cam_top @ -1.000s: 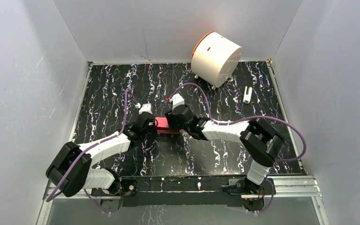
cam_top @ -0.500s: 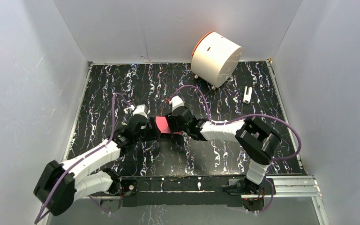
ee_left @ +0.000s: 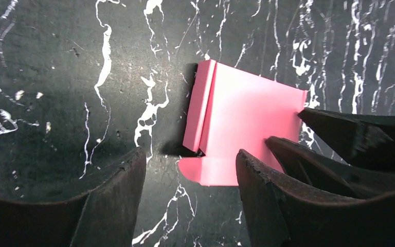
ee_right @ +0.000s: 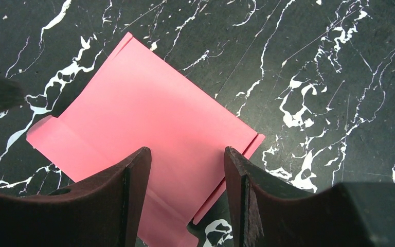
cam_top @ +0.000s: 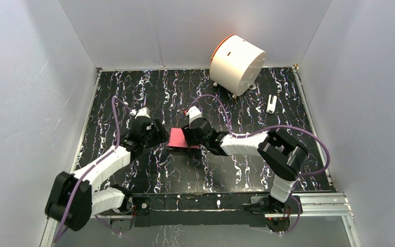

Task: Fold the paper box

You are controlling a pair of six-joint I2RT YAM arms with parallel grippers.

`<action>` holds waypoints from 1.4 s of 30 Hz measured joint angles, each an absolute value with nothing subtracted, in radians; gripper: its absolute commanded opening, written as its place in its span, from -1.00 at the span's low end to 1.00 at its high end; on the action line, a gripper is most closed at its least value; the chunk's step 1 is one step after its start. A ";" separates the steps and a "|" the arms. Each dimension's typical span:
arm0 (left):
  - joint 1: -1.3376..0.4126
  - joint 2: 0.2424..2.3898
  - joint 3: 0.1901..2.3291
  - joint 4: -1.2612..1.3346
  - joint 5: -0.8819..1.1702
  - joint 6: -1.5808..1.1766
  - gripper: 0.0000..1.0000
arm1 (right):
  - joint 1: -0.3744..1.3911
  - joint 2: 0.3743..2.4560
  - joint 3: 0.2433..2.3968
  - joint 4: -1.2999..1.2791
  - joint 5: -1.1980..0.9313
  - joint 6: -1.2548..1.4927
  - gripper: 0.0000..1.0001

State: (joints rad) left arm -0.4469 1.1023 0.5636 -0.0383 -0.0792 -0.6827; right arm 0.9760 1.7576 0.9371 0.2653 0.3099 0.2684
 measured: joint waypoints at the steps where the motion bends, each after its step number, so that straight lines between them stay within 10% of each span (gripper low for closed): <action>1: -0.438 1.137 0.566 -0.022 -0.068 -0.683 0.22 | 0.976 1.758 0.936 0.267 0.310 0.265 0.24; 17: -0.421 1.364 0.496 0.261 0.056 -0.681 -0.52 | 0.975 1.758 0.867 0.378 0.305 0.243 0.16; 42: -0.420 1.377 0.418 0.447 0.096 -0.679 -0.68 | 0.923 1.653 0.704 0.434 0.217 0.324 0.00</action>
